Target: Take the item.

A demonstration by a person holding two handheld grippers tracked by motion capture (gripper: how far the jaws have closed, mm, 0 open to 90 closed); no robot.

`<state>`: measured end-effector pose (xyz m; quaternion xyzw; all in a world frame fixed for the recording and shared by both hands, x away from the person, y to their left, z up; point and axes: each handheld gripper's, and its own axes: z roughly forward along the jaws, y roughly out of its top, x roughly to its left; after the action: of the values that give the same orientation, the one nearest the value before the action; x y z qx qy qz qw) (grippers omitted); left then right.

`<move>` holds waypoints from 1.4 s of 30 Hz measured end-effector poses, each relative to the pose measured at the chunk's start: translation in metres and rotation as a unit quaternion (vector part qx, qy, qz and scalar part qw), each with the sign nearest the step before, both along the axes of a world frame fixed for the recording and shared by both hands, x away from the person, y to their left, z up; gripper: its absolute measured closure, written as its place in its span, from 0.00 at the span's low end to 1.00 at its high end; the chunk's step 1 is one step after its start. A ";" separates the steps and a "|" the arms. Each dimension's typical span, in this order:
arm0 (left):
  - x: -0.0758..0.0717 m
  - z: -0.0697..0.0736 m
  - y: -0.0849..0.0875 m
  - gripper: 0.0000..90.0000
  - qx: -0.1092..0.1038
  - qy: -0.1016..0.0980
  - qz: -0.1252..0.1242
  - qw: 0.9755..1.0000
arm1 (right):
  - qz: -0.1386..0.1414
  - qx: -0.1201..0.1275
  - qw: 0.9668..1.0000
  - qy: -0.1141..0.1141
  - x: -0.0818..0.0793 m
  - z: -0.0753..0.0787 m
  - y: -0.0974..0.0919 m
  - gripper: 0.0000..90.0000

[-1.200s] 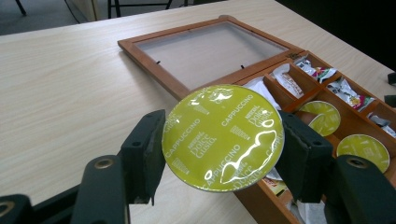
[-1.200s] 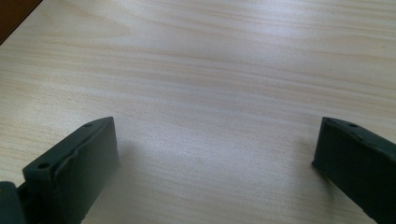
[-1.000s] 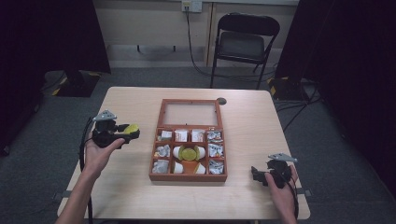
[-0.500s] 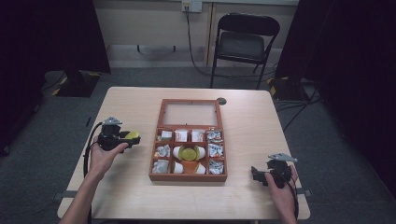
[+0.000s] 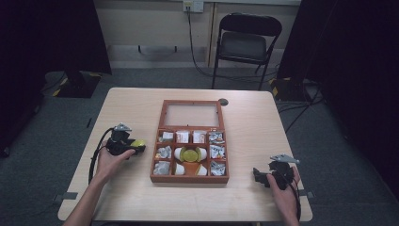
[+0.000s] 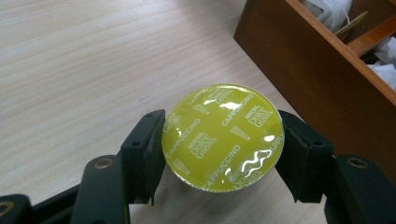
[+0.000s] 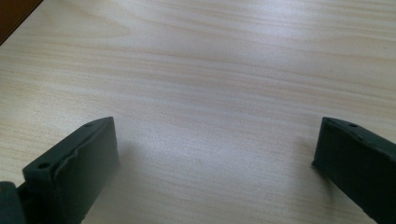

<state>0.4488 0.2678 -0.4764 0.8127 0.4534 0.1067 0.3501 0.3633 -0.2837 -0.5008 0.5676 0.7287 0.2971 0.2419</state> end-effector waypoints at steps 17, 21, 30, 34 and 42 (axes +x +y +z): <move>-0.006 0.016 0.005 0.18 -0.027 -0.031 0.012 0.999 | 0.000 0.000 1.000 0.000 0.000 0.000 0.000 0.00; -0.011 0.023 0.010 0.18 -0.041 -0.041 0.021 0.998 | 0.000 0.000 1.000 0.000 0.000 0.000 0.000 0.00; -0.029 0.033 0.020 0.18 -0.039 -0.042 0.027 0.998 | 0.001 0.000 1.000 0.000 0.000 0.000 0.000 0.00; -0.035 0.040 0.023 0.19 -0.019 -0.040 0.035 0.998 | 0.000 0.000 1.000 0.000 0.000 0.000 0.000 0.00; -0.052 0.033 0.050 0.18 -0.014 -0.040 0.083 0.996 | 0.000 0.000 1.000 0.000 0.000 0.000 0.000 0.00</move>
<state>0.3972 0.3173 -0.4438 0.7622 0.5066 0.1618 0.3691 0.3633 -0.2837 -0.5008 0.5676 0.7287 0.2970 0.2421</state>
